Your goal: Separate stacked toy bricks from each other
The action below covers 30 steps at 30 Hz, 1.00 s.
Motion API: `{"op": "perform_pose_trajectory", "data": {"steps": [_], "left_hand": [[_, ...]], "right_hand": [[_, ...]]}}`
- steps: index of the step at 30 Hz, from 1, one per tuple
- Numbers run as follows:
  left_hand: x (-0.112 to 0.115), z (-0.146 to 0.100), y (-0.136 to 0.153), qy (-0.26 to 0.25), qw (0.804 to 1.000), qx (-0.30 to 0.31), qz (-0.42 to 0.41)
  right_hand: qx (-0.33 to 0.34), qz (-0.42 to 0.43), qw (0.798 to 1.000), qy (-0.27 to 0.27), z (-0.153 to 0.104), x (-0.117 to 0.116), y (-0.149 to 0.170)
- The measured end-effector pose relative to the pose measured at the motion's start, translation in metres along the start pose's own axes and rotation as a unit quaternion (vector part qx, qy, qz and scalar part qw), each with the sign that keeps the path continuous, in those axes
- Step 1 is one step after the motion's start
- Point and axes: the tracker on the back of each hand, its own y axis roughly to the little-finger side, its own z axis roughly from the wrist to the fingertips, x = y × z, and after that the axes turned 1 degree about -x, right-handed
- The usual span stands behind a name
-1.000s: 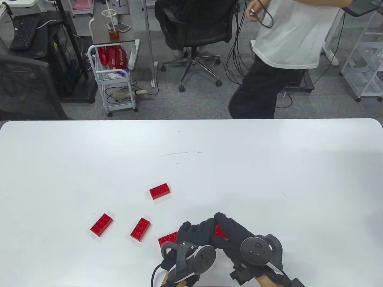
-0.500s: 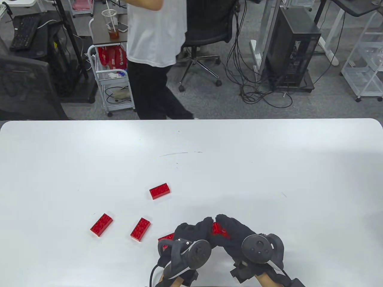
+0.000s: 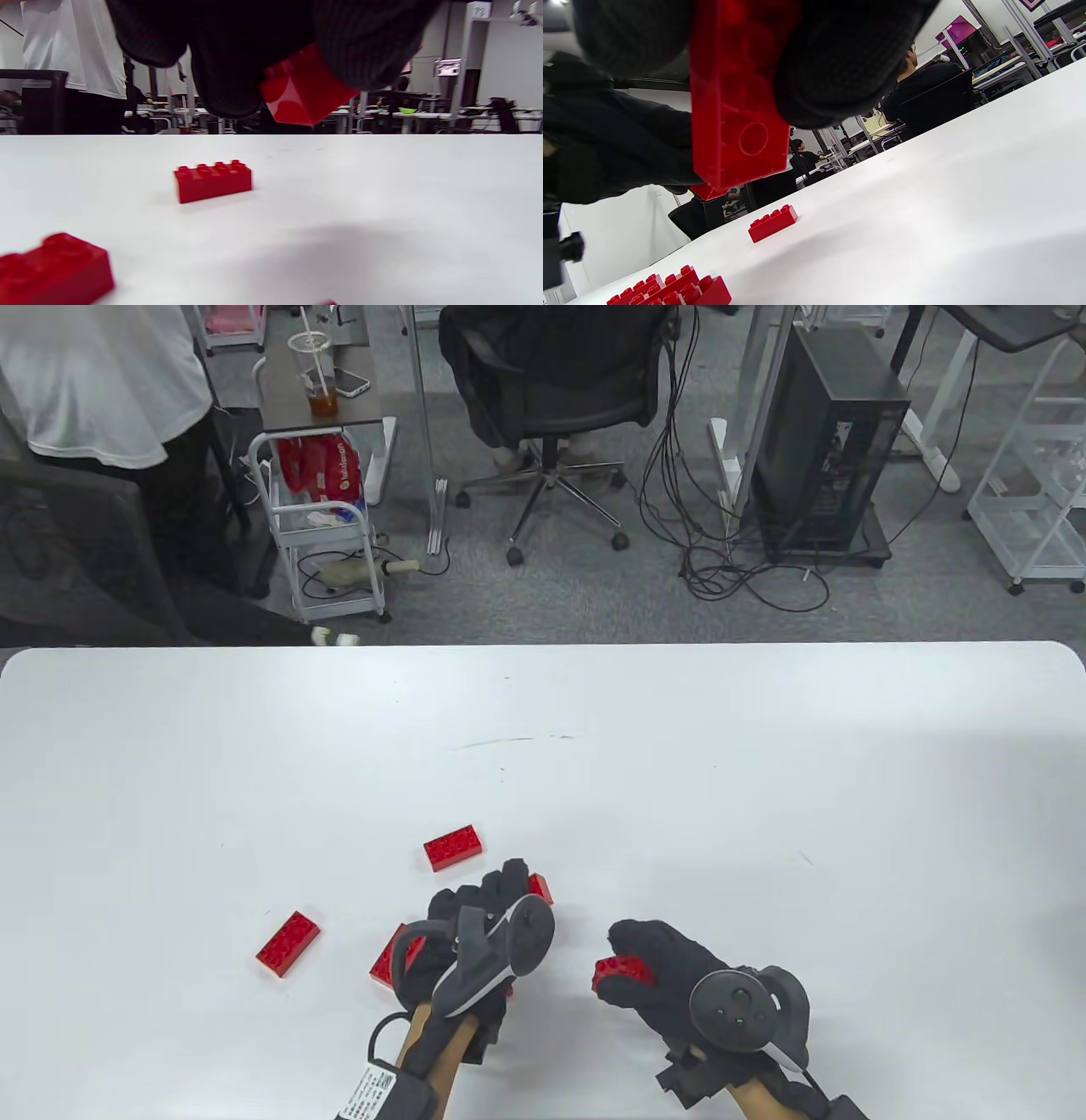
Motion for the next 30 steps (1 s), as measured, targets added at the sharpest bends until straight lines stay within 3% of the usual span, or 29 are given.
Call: {"op": "perform_pose_trajectory", "data": {"steps": [8,15,30], "left_hand": [[-0.003,0.044,0.035,0.047,0.991,-0.113,0.052],[0.010,0.072,0.067,0.103,0.967,-0.217,0.083],[0.036,0.108,0.118,0.178,0.926,-0.312,0.113]], "right_hand": [[-0.002,0.009,1.000,-0.001,0.001,0.003,0.001],[0.007,0.016,1.000,-0.001,-0.001,0.006,-0.002],[0.016,0.021,0.999,-0.023,-0.002,0.007,-0.004]]}}
